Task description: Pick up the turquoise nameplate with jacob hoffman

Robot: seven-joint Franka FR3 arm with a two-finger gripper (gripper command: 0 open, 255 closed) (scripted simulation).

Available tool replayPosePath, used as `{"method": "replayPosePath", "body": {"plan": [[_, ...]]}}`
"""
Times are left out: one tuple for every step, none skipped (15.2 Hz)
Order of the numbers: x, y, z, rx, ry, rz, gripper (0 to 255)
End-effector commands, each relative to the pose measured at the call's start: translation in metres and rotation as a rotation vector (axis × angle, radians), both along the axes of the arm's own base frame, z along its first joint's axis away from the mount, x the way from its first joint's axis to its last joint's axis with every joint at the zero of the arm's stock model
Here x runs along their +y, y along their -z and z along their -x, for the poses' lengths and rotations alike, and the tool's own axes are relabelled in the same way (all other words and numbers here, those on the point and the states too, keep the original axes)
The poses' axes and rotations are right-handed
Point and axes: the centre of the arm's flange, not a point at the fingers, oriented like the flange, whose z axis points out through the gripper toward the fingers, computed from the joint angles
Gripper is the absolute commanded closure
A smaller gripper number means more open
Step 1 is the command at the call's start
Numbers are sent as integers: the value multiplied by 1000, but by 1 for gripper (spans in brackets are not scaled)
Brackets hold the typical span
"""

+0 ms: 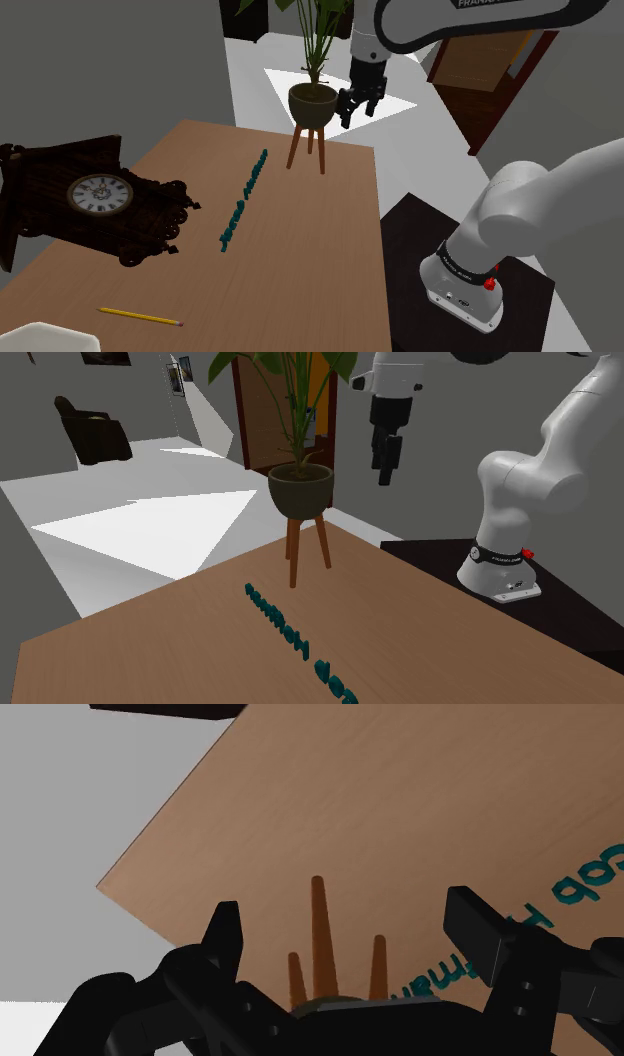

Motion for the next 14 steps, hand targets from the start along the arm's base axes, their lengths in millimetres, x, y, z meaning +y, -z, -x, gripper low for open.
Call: {"method": "replayPosePath", "body": {"plan": [[16, 15, -15, 0, -13, -6, 0], [24, 22, -23, 1, -19, -8, 0], [32, 30, -30, 2, -25, -11, 0], [40, 37, -37, 2, -31, -13, 0], [48, 45, -44, 3, -38, -15, 0], [55, 52, -52, 4, -44, -18, 0], [63, 59, -59, 4, -50, -20, 0], [72, 67, -66, 5, -56, -23, 0], [80, 74, -73, 6, -62, -25, 0], [88, 81, -79, 6, -68, -27, 0], [96, 89, -86, 7, -75, -30, 0], [104, 96, -93, 8, -81, -32, 0], [113, 103, -100, 8, -87, -34, 0], [121, 111, -106, 9, -93, -37, 0]]}}
